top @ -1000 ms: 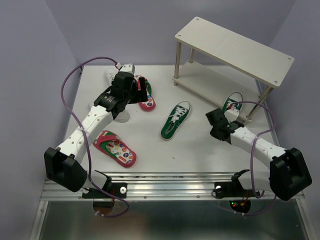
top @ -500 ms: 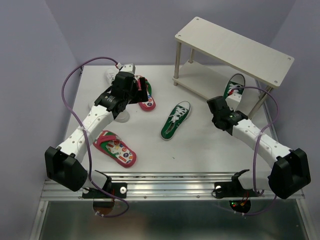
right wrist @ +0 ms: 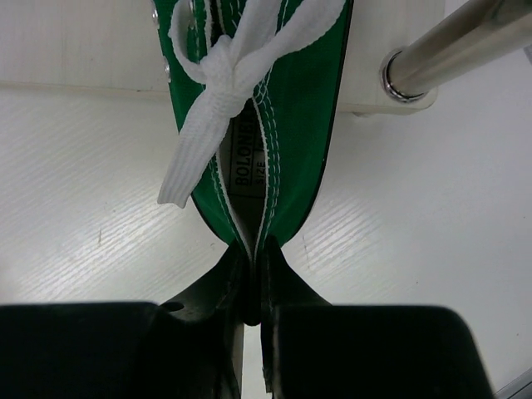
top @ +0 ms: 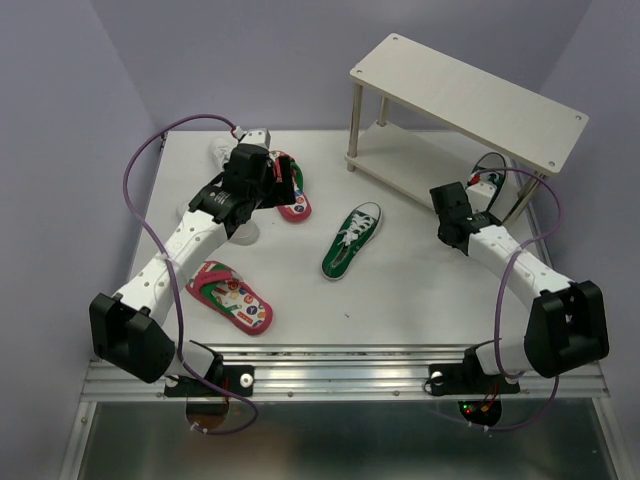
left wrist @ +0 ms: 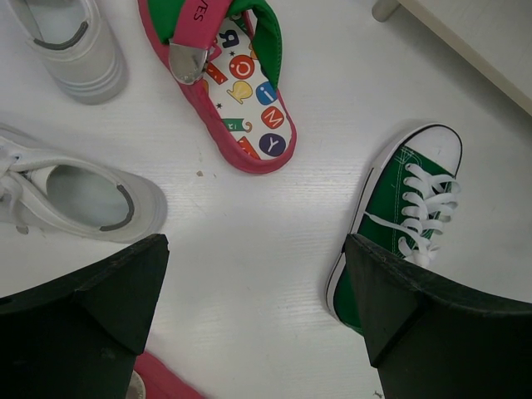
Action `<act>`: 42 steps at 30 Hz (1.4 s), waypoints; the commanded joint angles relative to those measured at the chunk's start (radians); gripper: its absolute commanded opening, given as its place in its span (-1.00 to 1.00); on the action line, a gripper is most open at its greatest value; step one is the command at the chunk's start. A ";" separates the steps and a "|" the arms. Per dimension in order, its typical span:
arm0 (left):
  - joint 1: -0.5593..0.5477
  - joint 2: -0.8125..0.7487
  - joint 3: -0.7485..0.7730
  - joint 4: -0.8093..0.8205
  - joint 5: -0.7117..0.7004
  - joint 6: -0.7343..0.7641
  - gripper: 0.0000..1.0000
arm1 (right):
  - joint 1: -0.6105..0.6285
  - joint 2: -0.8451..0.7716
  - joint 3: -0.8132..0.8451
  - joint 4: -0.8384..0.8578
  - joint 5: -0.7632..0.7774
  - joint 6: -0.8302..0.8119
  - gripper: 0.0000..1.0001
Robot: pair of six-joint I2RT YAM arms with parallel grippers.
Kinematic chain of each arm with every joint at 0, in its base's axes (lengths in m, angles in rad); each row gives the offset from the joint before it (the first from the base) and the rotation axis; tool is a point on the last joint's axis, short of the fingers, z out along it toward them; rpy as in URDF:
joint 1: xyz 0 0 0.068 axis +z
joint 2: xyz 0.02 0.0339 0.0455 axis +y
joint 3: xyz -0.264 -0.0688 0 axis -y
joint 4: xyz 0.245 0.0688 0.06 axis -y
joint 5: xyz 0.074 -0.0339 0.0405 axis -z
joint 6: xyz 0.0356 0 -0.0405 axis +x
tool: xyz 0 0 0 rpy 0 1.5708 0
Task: Place and organize the shoes onto the shoe shelf
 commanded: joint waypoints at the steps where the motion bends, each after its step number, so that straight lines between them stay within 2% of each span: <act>1: -0.007 -0.052 0.025 0.003 -0.019 0.011 0.96 | -0.035 0.004 0.070 0.149 0.041 -0.059 -0.99; 13: -0.007 -0.078 0.012 -0.005 -0.032 -0.005 0.96 | -0.084 0.064 0.094 0.226 0.014 -0.109 -0.99; 35: -0.007 -0.124 -0.028 -0.014 -0.039 -0.032 0.96 | -0.112 0.009 0.011 0.230 0.057 -0.065 -0.98; 39: -0.007 -0.128 -0.030 -0.015 -0.038 -0.031 0.96 | -0.121 0.001 0.008 0.226 0.052 -0.066 -0.66; 42: -0.007 -0.129 -0.033 -0.020 -0.046 -0.032 0.96 | -0.121 -0.025 0.005 0.212 0.054 -0.062 -0.49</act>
